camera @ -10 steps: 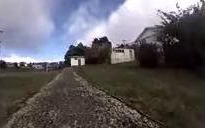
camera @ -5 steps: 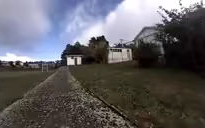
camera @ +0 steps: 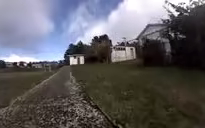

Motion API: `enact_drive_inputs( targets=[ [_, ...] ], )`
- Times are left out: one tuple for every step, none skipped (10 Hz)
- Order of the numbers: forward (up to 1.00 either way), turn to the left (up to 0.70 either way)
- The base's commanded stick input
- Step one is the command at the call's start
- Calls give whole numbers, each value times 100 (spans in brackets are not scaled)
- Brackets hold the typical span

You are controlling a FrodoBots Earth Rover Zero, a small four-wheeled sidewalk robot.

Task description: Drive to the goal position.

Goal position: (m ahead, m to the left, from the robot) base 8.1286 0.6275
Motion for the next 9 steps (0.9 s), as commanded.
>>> enact_drive_inputs(
  targets=[
    [100,40],
    [100,40],
    [100,40],
    [100,40],
    [100,40],
    [100,40],
    [100,40],
    [100,40],
    [100,30]
  ],
)
